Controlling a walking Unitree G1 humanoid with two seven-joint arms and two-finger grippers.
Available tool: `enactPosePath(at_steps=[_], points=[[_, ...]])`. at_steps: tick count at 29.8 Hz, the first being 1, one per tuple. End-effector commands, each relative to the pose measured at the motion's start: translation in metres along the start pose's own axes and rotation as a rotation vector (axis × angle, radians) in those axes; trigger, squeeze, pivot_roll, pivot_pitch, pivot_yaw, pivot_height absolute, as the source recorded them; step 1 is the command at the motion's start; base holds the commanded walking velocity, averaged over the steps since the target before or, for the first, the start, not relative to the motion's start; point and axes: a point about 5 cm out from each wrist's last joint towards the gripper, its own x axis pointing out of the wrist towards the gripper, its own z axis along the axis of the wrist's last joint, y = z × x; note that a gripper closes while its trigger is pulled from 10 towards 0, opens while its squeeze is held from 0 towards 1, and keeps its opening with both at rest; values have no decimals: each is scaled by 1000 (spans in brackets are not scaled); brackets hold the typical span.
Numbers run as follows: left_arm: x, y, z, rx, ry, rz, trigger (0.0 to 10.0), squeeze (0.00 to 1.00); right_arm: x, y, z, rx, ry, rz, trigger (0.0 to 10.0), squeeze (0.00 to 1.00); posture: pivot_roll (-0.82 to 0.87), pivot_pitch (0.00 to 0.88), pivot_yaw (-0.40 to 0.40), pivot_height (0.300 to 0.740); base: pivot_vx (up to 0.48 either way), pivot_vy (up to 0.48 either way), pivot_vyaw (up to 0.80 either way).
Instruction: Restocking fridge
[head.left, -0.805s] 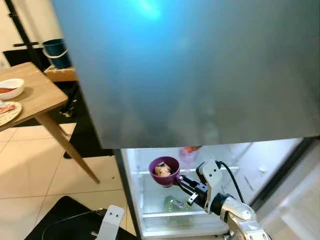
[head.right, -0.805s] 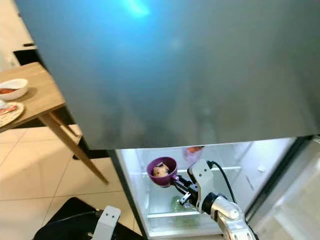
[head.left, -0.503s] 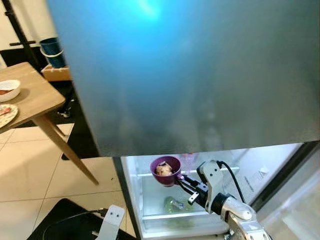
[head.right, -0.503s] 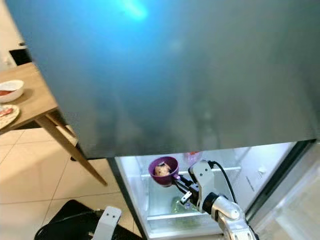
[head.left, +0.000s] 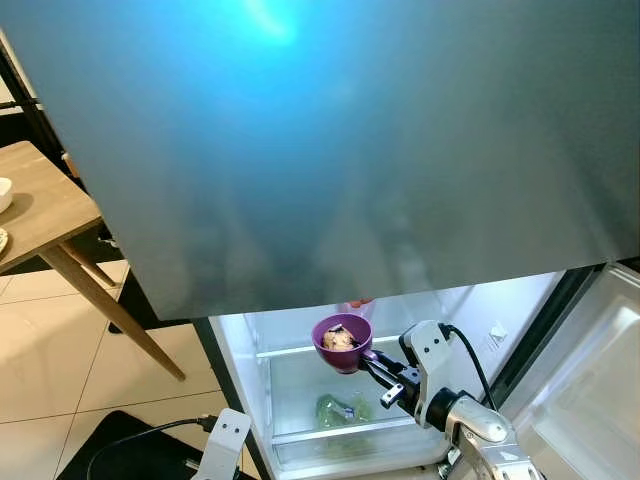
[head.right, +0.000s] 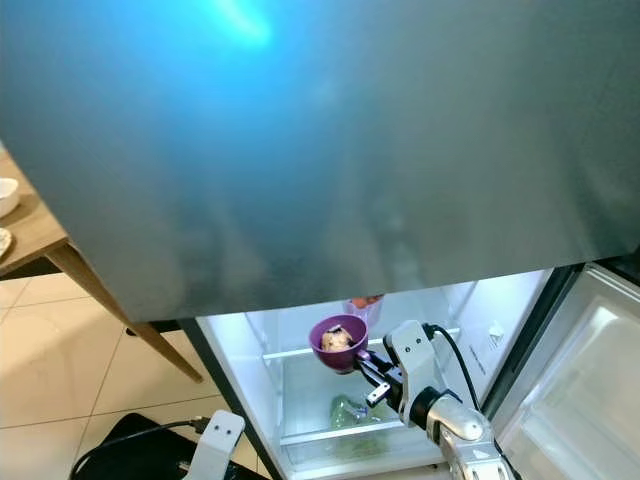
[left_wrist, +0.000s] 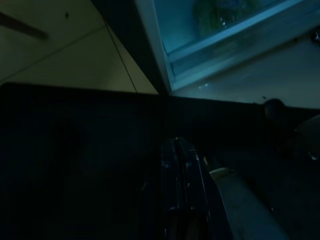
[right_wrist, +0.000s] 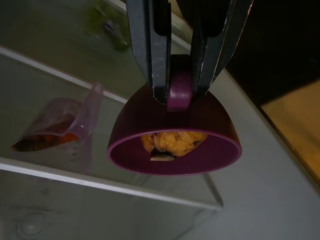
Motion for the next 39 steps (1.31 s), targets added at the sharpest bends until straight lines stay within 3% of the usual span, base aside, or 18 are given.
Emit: enactPosePath(at_steps=[1, 7, 10, 12, 26, 39], points=[[0, 2, 3, 52, -15, -8, 10000, 0, 1, -1, 3, 64, -68, -30, 10000, 0, -186, 0, 67, 740, 0, 0, 0], [3, 3, 27, 99, -134, -17, 10000, 0, 2, -1, -2, 101, -79, -90, 10000, 0, -183, 0, 73, 740, 0, 0, 0], [1, 8, 49, 98, -276, -25, 10000, 0, 2, -7, -4, 75, -77, -176, 10000, 0, -180, 0, 77, 740, 0, 0, 0], [0, 10, 53, 97, -307, -23, 10000, 0, 1, -11, -5, 60, -71, -203, 10000, 0, -180, 0, 77, 740, 0, 0, 0], [-6, 8, 51, 72, -400, -61, 10000, 0, -3, -32, 2, 1, -65, -334, 10000, 0, -166, 10, 73, 740, 0, 0, 0], [-9, -3, 70, 141, -526, -133, 10000, 0, 1, -38, 14, -39, -85, -342, 10000, 0, -153, 13, 73, 680, 0, 0, 0]])
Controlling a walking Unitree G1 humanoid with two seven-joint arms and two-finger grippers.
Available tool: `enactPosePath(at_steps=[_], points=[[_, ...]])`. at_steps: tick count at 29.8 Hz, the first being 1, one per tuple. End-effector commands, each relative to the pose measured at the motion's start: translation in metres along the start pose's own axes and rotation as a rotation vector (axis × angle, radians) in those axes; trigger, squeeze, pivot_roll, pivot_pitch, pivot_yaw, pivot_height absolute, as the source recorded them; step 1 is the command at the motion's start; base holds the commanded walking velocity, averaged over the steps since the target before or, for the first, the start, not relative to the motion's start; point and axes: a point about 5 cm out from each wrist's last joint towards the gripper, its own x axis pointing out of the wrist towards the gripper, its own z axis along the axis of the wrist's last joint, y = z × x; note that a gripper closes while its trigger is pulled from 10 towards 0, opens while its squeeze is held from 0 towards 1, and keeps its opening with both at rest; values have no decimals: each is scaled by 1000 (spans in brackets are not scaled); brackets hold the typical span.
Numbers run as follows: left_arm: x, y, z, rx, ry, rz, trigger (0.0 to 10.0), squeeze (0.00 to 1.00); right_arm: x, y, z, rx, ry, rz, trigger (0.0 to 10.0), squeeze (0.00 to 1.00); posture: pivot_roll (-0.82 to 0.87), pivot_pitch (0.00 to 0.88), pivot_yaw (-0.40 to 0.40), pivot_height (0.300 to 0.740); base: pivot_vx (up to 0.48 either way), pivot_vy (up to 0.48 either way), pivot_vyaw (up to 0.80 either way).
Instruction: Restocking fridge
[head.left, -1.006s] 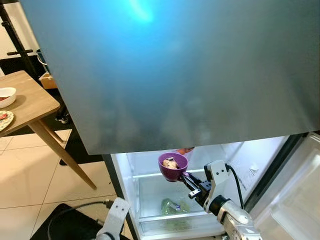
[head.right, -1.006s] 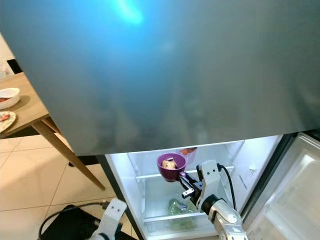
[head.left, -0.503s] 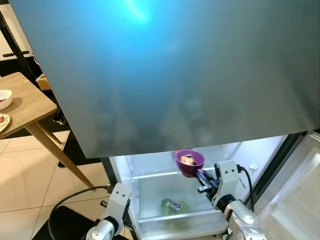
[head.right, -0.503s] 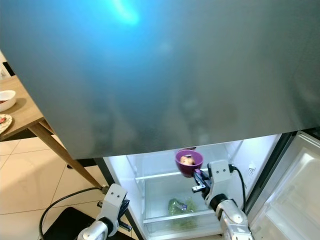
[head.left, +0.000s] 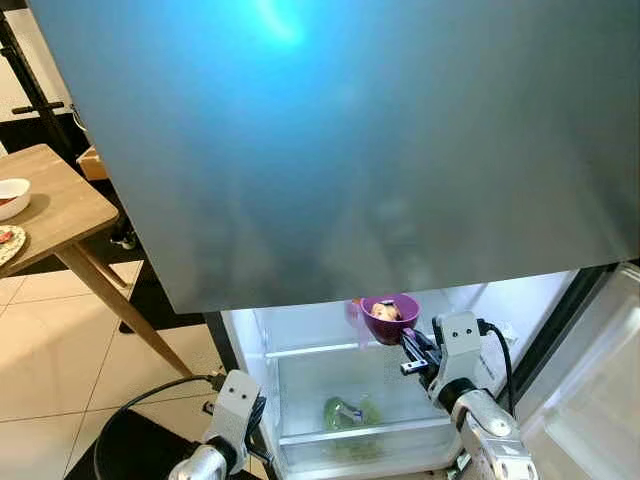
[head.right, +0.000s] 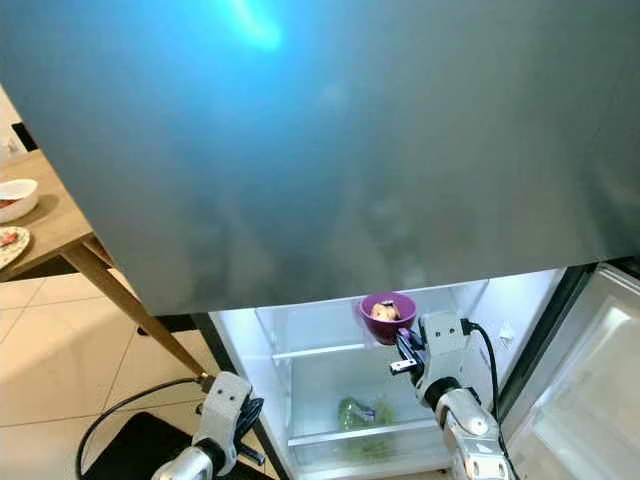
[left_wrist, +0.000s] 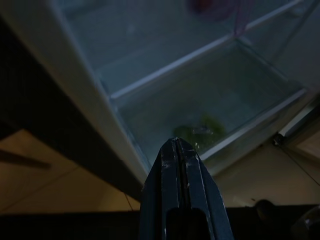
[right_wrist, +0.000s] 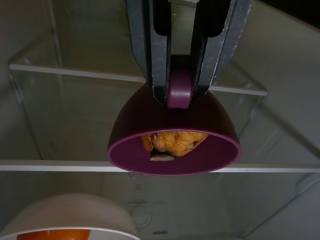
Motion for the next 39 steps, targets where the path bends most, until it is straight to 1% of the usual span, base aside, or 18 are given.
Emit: enactPosePath(at_steps=[1, 4, 11, 12, 14, 19, 21, 25, 34, 38, 39], points=[[2, 1, 5, 30, -22, -18, 10000, 0, 4, -1, 10, -19, -42, 5, 10000, 0, -151, 11, 73, 675, 0, 0, 0], [5, 1, 10, 34, -43, -21, 10000, 0, 5, -4, 13, -20, -50, 0, 10000, 0, -151, 9, 74, 660, 0, 0, 0], [6, 2, 12, 33, -55, -24, 10000, 0, 5, -7, 14, -26, -57, -12, 10000, 0, -152, 6, 77, 645, 0, 0, 0], [6, 1, 13, 35, -61, -27, 10000, 0, 4, -10, 15, -31, -62, -27, 10000, 0, -154, 8, 79, 635, 0, 0, 0], [7, 1, 14, 36, -64, -28, 10000, 0, 3, -12, 16, -33, -65, -37, 10000, 0, -155, 11, 80, 625, 0, 0, 0], [7, 1, 15, 37, -70, -31, 10000, 0, 3, -13, 16, -34, -68, -43, 10000, 0, -155, 12, 81, 605, 0, 0, 0], [8, 1, 16, 38, -73, -31, 10000, 0, 3, -13, 18, -37, -79, -48, 10000, 0, -154, 14, 82, 590, 0, 0, 0], [9, 1, 18, 40, -79, -30, 10000, 0, 3, -13, 22, -25, -112, -42, 10000, 0, -154, 14, 82, 585, 0, 0, 0], [10, 1, 20, 44, -90, -28, 10000, 0, 4, -13, 25, -34, -114, -39, 10000, 0, -153, 13, 79, 585, 0, 0, 0], [12, 0, 22, 45, -97, -30, 10000, 0, 7, -14, 28, -34, -115, -46, 10000, 0, -155, 15, 79, 570, 0, 0, 0], [14, 0, 26, 36, -112, -27, 10000, 0, 8, -14, 30, -35, -121, -49, 10000, 0, -156, 14, 79, 560, 0, 0, 0]])
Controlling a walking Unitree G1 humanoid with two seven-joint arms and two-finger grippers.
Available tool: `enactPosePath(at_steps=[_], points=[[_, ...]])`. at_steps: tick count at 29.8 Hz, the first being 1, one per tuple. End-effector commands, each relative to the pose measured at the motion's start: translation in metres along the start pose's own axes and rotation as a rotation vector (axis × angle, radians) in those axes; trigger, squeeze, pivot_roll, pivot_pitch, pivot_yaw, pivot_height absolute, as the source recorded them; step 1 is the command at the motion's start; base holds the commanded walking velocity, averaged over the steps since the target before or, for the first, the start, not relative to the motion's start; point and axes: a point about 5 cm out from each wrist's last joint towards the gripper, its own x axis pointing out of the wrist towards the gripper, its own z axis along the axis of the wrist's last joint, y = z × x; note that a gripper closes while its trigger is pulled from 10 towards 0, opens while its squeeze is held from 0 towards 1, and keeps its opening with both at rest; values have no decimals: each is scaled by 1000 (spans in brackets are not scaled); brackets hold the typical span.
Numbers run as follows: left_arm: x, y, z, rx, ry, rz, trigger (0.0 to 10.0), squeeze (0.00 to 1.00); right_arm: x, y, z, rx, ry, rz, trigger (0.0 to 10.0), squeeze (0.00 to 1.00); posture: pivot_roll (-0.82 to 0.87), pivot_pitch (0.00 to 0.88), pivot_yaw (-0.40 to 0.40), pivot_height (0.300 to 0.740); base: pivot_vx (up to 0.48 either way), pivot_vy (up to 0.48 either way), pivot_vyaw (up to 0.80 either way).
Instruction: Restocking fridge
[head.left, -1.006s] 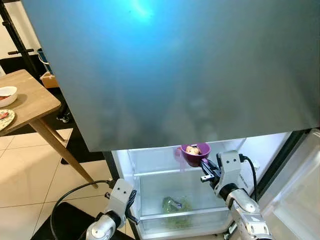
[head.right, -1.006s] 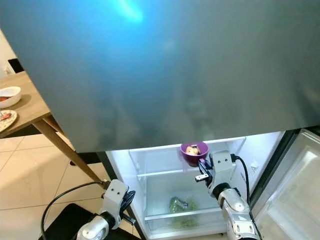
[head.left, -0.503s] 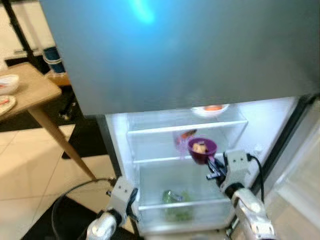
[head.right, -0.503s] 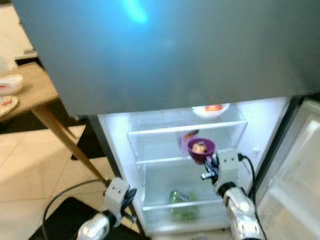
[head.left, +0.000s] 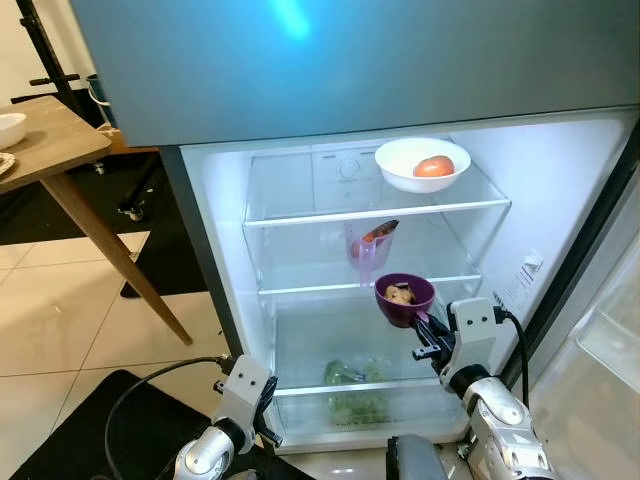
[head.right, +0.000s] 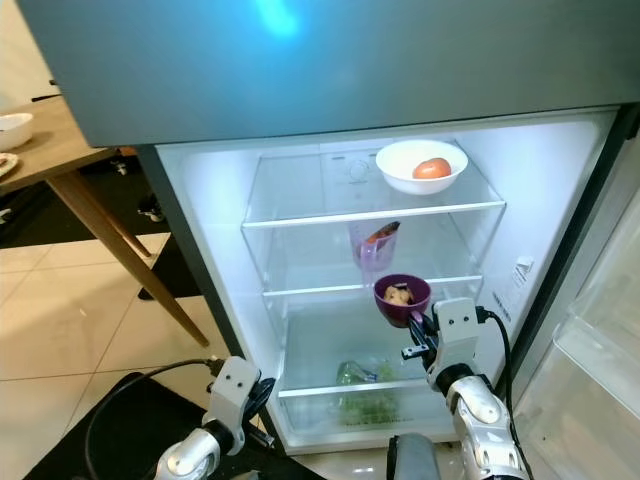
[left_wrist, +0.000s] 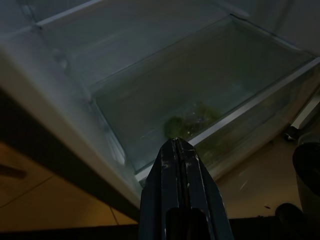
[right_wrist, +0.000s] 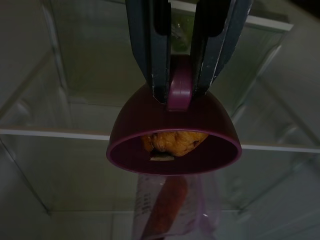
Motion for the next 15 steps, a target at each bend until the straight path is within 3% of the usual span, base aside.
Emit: enactPosePath(at_steps=[1, 15], points=[[4, 1, 7, -7, -38, 13, 10000, 0, 5, 1, 12, -3, -48, 1, 10000, 0, -155, 15, 79, 555, 0, 0, 0], [19, 2, 35, 4, -162, 4, 10000, 0, 12, -4, 31, -10, -114, -13, 10000, 0, -153, 14, 77, 500, 0, 0, 0]])
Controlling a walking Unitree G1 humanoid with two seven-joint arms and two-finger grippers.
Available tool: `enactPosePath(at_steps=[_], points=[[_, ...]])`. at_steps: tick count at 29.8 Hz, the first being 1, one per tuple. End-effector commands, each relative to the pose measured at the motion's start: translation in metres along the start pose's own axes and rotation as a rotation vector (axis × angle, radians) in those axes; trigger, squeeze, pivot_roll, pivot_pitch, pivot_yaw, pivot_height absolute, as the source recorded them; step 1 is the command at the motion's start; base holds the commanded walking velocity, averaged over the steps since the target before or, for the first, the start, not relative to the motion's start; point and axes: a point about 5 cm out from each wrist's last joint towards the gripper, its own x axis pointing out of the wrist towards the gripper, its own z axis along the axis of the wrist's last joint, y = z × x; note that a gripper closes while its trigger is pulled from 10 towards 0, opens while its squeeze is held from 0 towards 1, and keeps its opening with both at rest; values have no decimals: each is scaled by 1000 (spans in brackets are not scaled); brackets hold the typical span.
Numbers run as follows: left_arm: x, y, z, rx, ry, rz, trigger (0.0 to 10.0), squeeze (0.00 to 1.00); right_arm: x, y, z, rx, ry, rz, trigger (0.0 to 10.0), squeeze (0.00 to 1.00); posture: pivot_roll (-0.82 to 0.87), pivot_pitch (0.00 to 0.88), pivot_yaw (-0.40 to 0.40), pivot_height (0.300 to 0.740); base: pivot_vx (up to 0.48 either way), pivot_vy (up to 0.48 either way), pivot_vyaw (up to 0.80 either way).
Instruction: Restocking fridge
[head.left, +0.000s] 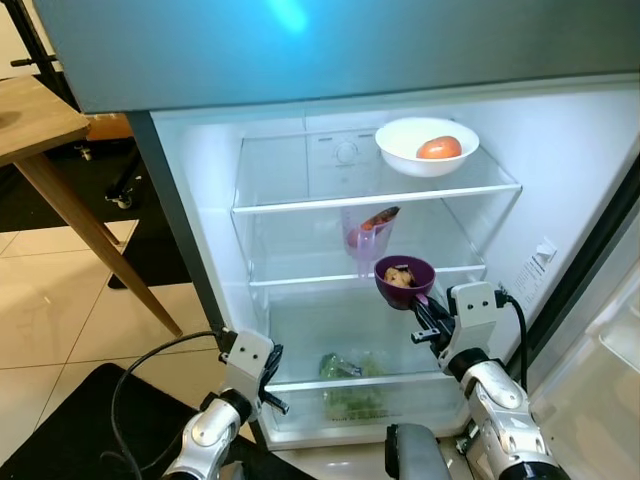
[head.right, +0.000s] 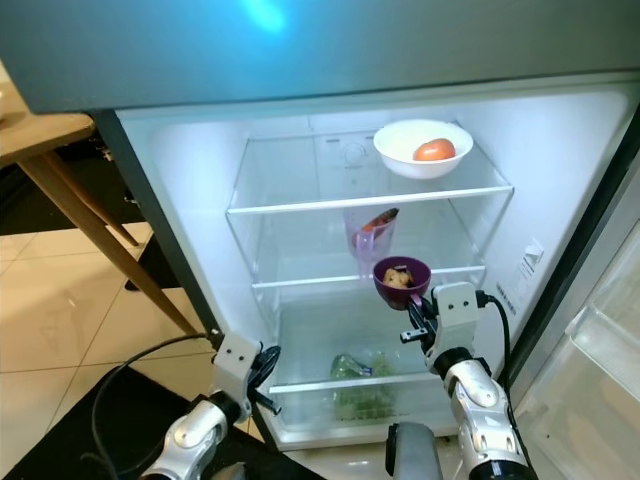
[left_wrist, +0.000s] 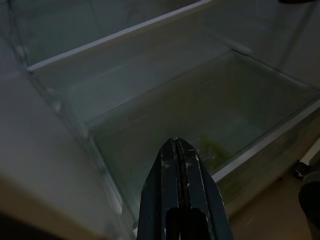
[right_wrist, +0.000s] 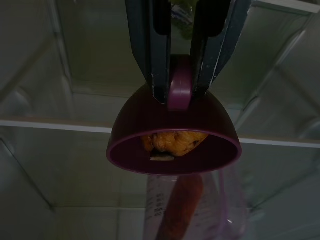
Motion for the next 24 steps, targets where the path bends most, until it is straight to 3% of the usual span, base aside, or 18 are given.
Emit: enactPosePath(at_steps=[1, 13, 24], points=[[4, -4, 4, -2, -25, -16, 10000, 0, 4, -8, 22, -4, -84, -26, 10000, 0, -154, 13, 79, 490, 0, 0, 0], [7, -7, 9, -2, -49, -31, 10000, 0, 7, -20, 38, -30, -128, -64, 10000, 0, -155, 19, 79, 435, 0, 0, 0], [9, -5, 21, 10, -126, -25, 10000, 0, 29, -13, 45, -31, -123, -54, 10000, 0, -124, 62, 89, 385, 0, 0, 0]])
